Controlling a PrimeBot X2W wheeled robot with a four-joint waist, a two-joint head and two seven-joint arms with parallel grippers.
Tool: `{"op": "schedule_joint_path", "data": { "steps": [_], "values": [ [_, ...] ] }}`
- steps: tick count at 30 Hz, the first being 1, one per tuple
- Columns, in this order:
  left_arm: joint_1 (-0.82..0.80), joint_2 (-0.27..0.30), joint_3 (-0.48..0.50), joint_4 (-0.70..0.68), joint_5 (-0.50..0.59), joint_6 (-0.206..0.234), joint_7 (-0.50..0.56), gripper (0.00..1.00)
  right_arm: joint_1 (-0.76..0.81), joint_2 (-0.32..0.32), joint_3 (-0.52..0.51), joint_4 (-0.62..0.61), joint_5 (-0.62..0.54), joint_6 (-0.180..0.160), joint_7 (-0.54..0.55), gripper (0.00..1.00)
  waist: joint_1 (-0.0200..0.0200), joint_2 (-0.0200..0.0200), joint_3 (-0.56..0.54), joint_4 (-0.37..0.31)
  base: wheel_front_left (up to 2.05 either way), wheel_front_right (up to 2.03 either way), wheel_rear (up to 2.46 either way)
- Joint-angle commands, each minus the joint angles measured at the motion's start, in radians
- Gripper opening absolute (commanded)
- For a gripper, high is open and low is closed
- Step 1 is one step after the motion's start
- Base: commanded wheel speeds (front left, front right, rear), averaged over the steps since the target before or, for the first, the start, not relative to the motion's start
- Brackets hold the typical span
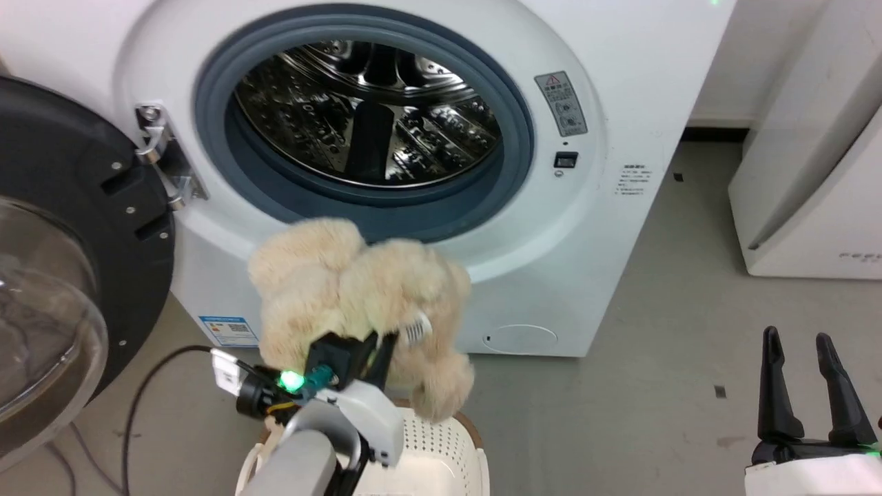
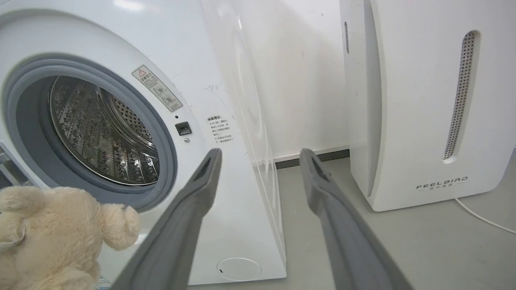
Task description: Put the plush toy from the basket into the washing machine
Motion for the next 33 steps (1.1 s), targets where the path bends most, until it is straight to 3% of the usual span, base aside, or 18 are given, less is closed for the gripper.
{"op": "schedule_joint_path", "data": {
  "steps": [1,12,22,33],
  "values": [
    [-0.011,0.005,0.024,-0.037,0.011,0.013,-0.008,0.0,-0.004,0.0,0.001,-0.004,0.011,-0.001,-0.004,1.0,0.0001,0.0,0.015,-0.012,0.0,0.0,0.0],
    [-0.168,0.003,0.154,-0.111,0.054,0.038,-0.008,0.0,-0.096,0.0,0.016,-0.035,0.013,-0.001,-0.004,1.0,0.0001,0.0,0.157,-0.093,0.0,0.0,0.0],
    [-0.424,0.037,0.258,-0.055,0.113,0.03,-0.008,0.0,-0.205,0.0,0.033,-0.067,0.037,-0.001,-0.004,1.0,0.0001,0.0,0.358,-0.174,0.0,0.0,0.0],
    [-0.714,0.119,0.343,0.034,0.171,0.04,-0.008,0.0,-0.317,0.0,0.067,-0.089,0.089,-0.001,-0.004,1.0,0.0001,0.0,0.575,-0.278,0.0,0.0,0.0]
  ]
}}
